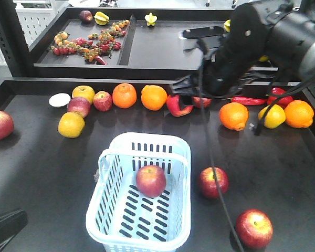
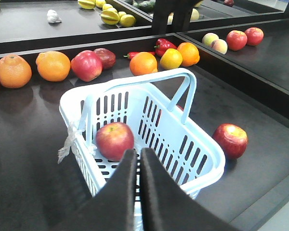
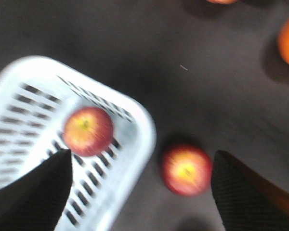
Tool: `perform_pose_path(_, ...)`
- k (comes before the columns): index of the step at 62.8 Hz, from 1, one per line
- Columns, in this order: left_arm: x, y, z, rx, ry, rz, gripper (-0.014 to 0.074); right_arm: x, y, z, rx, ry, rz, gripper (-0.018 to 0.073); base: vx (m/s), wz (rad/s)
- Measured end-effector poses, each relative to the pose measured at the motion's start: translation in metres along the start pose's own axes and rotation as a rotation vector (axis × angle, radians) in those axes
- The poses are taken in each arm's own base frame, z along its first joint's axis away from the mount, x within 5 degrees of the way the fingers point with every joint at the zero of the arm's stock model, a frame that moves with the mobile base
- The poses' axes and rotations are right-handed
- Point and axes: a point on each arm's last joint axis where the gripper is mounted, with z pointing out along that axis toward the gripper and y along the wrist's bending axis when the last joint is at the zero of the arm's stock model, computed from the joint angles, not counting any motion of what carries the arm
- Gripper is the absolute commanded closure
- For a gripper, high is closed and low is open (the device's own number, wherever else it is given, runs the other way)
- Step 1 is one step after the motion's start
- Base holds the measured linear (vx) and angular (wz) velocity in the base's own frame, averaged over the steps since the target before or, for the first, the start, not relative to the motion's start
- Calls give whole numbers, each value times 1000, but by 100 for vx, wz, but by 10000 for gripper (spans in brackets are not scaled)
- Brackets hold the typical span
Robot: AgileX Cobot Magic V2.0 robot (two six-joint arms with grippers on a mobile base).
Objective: Pick three apples into basket with both arms
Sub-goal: 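Open the right gripper to drop the apple into the basket, then move the right gripper down onto the next red apple and close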
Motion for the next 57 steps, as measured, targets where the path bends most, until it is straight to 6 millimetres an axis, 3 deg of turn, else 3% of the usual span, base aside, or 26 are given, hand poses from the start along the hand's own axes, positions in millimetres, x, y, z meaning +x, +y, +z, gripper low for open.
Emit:
perform_pose_path(8,0,0,0,0,0,0,602,14,-25,1,48,67,33,-1,0,0)
perform_pose_path(19,0,0,0,0,0,0,602,50,-46,1,78,120,59,-1,0,0)
perform_pose_path(44,0,0,0,0,0,0,602,174,-45,8,65,192,83,-2,0,0)
perform_pose_path(57,0,0,0,0,0,0,602,208,-45,24,75,228,117,-2,0,0)
